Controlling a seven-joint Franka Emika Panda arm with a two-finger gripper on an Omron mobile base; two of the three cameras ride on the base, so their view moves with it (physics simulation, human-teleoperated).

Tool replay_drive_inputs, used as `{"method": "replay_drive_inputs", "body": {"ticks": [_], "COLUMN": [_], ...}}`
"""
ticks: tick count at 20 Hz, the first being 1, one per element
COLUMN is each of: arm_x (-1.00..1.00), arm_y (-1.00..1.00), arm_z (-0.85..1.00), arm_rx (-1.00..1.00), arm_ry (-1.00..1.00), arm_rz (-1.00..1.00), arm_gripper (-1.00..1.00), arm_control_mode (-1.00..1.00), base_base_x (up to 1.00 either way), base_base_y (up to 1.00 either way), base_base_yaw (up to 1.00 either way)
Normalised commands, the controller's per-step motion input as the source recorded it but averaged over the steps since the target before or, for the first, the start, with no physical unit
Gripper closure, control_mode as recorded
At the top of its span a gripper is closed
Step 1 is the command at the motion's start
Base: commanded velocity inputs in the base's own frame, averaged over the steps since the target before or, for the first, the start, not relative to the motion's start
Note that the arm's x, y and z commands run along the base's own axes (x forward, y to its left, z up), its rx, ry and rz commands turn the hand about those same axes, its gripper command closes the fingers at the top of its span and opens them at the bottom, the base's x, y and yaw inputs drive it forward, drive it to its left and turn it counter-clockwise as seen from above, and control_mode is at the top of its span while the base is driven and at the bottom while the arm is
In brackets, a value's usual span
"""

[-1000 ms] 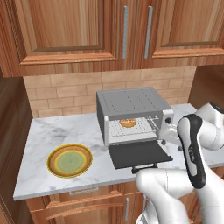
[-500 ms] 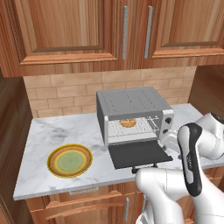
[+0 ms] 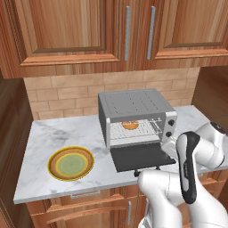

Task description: Pick up the bagel from the plate, place it on the toaster oven rack, close the door, and set the timer.

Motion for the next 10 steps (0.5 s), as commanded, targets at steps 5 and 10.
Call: {"method": "replay_drive_inputs", "body": {"ticks": [5,10], "arm_x": [0.00,0.10], "arm_y": [0.00,0.00], "arm_z": [-0.15,-0.04], "arm_rx": [0.02,0.01], "arm_ry": [0.08,0.00], "arm_rz": [-0.08,-0.01], "arm_gripper": [-1.00,-1.00], "arm_control_mode": [-1.00,-1.00], "base_base_x": [0.00,0.00], "base_base_y": [0.00,0.00], "base_base_yaw": [0.00,0.00]}}
